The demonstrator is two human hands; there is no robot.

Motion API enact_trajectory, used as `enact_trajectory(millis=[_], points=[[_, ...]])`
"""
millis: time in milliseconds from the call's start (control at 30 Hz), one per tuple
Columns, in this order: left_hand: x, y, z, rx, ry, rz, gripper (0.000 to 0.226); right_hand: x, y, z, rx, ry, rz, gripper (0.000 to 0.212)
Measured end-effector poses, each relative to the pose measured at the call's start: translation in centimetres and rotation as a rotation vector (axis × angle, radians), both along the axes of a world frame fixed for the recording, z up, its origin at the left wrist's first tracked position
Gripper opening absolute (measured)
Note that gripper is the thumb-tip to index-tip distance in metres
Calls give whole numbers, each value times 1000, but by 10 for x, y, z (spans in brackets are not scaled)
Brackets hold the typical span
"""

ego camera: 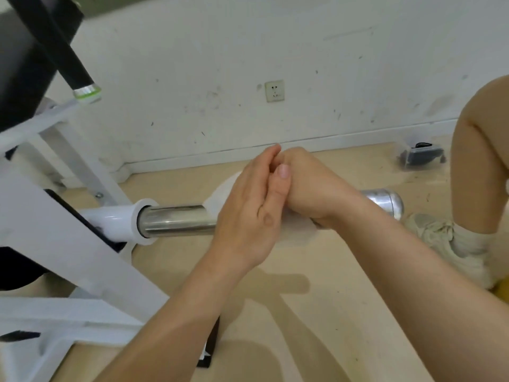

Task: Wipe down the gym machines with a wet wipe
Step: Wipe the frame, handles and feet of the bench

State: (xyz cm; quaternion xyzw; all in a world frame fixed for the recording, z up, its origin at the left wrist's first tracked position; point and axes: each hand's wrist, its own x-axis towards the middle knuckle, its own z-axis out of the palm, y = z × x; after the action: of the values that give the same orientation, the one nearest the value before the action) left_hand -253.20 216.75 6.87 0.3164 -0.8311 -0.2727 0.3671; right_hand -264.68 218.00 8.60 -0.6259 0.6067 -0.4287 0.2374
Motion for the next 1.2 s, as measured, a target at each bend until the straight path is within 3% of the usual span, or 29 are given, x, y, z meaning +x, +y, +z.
enact_trajectory(millis=[133, 200, 233, 300, 433, 600, 733, 800, 867, 967, 1033, 1133, 1200], points=[[10, -17, -2, -32, -279, 65, 69, -4, -12, -2, 102, -178, -104, 17], [25, -23, -10, -319, -540, 170, 67, -1, -15, -2, 50, -199, -205, 23], [40, -29, -14, -460, -654, 231, 66, 5, -19, -1, 5, -139, -246, 24], [58, -41, -21, -522, -733, 245, 66, 8, -14, 1, -47, 210, -287, 26], [94, -72, -12, -466, -745, 291, 76, 43, -16, -2, 71, 696, -148, 39], [92, -85, 1, -80, -599, 343, 54, 56, -15, -17, -158, 960, -217, 23], [98, -92, 19, 193, -206, 283, 32, 55, -15, -22, -168, 1060, -279, 52], [100, -93, 16, 142, -129, 339, 18, 57, -14, -21, -128, 1106, -309, 70], [96, -94, 5, -76, -285, 416, 13, 58, -16, -20, -187, 1076, -342, 79], [81, -84, -13, -361, -504, 486, 42, 58, -15, -24, -234, 987, -330, 62], [76, -74, -19, -416, -503, 547, 51, 58, -15, -27, -250, 957, -337, 58], [67, -59, -26, -464, -504, 563, 46, 60, -15, -28, -274, 875, -357, 50], [55, -47, -29, -493, -472, 436, 35, 56, -17, -28, -292, 722, -408, 27]])
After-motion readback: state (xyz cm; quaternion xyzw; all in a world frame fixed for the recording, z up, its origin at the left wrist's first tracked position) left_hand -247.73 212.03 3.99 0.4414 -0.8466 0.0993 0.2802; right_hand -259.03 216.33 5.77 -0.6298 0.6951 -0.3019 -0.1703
